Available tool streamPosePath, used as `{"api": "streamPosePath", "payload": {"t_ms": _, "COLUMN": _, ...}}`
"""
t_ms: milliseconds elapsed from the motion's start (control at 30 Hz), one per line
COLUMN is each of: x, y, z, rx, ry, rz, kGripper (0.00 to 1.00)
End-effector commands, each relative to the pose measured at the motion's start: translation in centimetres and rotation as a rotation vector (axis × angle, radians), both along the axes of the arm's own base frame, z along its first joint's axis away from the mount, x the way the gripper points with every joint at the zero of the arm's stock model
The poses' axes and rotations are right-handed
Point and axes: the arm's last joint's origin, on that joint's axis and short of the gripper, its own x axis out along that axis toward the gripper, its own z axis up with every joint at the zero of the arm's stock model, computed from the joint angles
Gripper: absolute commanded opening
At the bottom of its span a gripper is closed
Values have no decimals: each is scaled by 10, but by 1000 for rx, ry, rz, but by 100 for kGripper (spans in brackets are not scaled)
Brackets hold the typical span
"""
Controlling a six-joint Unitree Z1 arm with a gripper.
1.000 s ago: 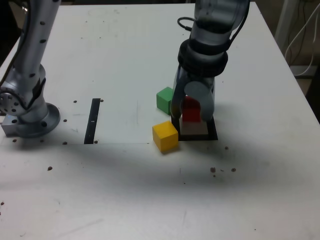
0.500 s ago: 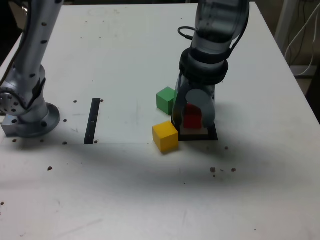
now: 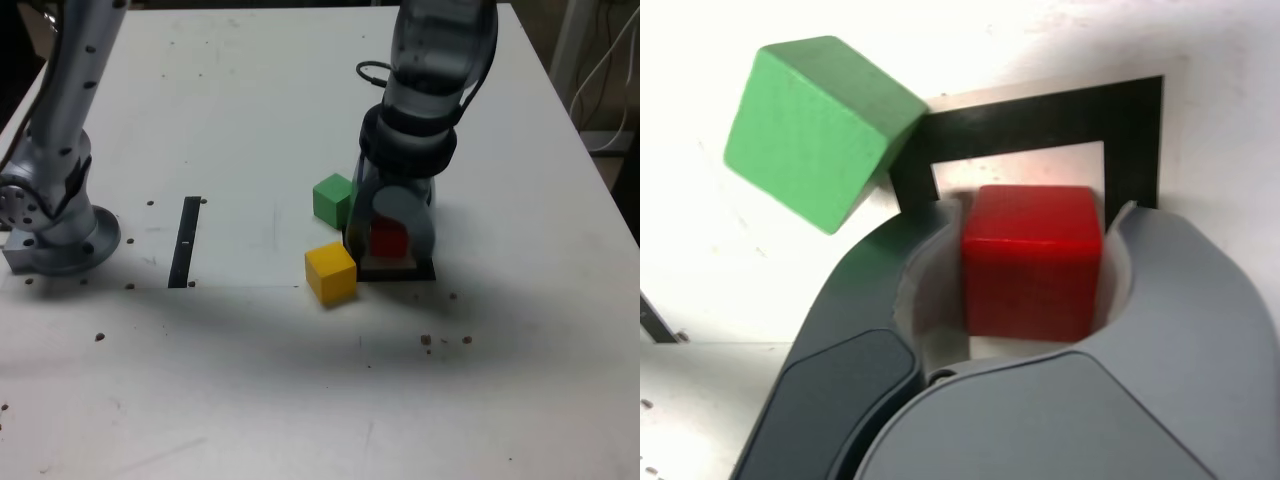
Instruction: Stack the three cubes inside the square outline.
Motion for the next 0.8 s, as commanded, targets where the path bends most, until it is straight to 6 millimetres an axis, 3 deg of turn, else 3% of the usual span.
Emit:
{"api": "streamPosePath", "payload": {"t_ms": 0, "x": -1, "y": 0, "z": 2, "rx": 6, "ry": 8, "rz": -1, "kGripper": 99}}
{"api": "streamPosePath", "payload": {"t_ms": 267, "x": -11, "y": 0, "z": 24, "rx": 14, "ry": 4, "rz": -6, "kGripper": 100}}
{"api": "streamPosePath", "payload": {"t_ms": 500, "x": -23, "y": -7, "z": 56, "rx": 34, "ry": -27, "rz": -38, "kGripper": 100}}
{"api": "streamPosePath", "payload": {"t_ms": 767, "x": -66, "y": -16, "z": 90, "rx": 20, "ry": -67, "rz": -29, "kGripper": 100}}
